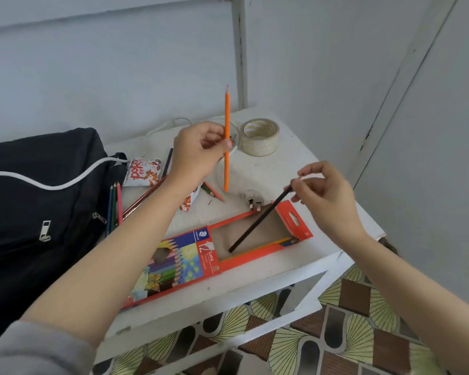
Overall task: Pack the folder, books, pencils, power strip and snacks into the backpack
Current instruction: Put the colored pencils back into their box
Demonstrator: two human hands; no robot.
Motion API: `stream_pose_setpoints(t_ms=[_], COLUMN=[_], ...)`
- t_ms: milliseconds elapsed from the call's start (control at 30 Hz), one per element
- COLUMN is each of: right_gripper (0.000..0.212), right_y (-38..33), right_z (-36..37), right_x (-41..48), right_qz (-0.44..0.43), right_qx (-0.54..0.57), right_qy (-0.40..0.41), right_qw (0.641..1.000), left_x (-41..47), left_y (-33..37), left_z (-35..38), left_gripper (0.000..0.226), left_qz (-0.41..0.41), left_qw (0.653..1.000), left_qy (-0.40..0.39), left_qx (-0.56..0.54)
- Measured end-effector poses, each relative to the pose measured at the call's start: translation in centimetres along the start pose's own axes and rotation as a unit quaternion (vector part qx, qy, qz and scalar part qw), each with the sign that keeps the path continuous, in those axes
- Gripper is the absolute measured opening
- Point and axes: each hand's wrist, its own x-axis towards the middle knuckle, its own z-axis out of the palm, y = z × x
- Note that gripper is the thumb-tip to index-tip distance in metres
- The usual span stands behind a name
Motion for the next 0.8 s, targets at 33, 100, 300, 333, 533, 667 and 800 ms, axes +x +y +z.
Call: stream_pose_setpoints(t_ms=[33, 100, 300, 333, 533, 667, 800], right_gripper=[0.008, 0.008, 0.033, 0.042, 0.048, 0.057, 0.067], right_y=[0.4, 1.3, 3.2, 3.4, 4.6, 4.5, 4.3], right_z=[0.2, 0.4, 0.2, 0.1, -0.2, 0.1, 0.9], right_x=[-0.3, -0.6, -2.2, -2.6, -2.9, -3.2, -3.1], right_qz=[0.004, 0.002, -0.078, -0.099, -0.180, -0.167, -0.146], right_qx=[-0.011, -0.046, -0.206, -0.250, -0.328, -0.368, -0.434], right_qy=[0.006, 0.019, -0.040, -0.060, -0.045, -0.045, -0.041], right_qw=[1.000, 0.999, 0.975, 0.961, 0.926, 0.913, 0.888], left_x=[-0.9, -3.1, -7.4, -7.6, -9.0, -10.0, -11.0], left_y=[0.6, 0.9, -1.0, -1.2, -1.7, -2.4, -2.9], left_z=[0.0, 0.1, 0.6, 0.7, 1.3, 1.4, 1.0], left_gripper=[0.014, 0.022, 0.028, 0.027, 0.024, 0.025, 0.022], left_qz=[-0.006, -0.018, -0.011, -0.015, -0.016, -0.007, 0.026], left_qw=[0.999, 0.996, 0.982, 0.982, 0.970, 0.957, 0.954], left_qy=[-0.025, -0.087, -0.163, -0.165, -0.202, -0.222, -0.221], left_qx=[-0.024, -0.028, 0.092, 0.092, 0.137, 0.185, 0.202])
